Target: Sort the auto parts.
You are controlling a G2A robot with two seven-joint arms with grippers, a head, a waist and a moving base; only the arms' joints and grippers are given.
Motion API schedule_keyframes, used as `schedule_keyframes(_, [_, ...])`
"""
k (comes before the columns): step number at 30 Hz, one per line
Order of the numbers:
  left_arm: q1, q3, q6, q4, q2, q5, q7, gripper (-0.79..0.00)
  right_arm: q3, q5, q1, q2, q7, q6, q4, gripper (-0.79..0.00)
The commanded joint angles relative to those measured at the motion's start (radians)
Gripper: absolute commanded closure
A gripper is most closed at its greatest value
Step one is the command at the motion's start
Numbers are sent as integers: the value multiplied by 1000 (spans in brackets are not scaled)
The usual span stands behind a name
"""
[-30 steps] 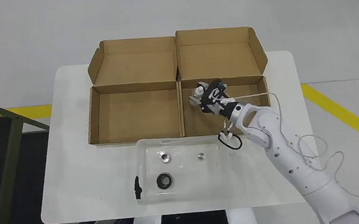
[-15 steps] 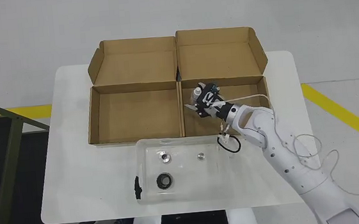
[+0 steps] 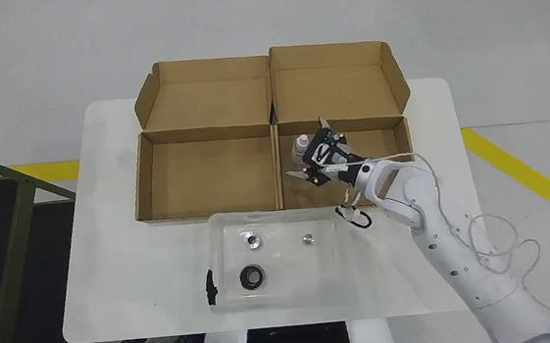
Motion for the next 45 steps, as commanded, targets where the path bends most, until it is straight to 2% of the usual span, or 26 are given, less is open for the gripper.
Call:
schedule_keyframes(1, [0, 0, 0, 0, 0, 0, 0, -785, 28, 37, -23, 6, 33, -26, -49, -785])
schedule_keyframes(6, [0, 0, 0, 0, 0, 0, 0, -785, 93, 68, -89, 24, 85, -91, -174, -785])
schedule_keyframes(13, [0, 0, 0, 0, 0, 0, 0, -785, 150, 67, -210, 53, 144, -254, -350, -785])
schedule_keyframes(21, [0, 0, 0, 0, 0, 0, 0, -785, 178, 3, -343, 76, 207, -330, -469, -785])
schedule_keyframes(31, [0, 0, 0, 0, 0, 0, 0, -785, 126, -56, -403, 89, 302, -370, -493, -785])
schedule_keyframes(45, [0, 0, 0, 0, 0, 0, 0, -785, 51, -124, -387, 93, 333, -353, -453, -785])
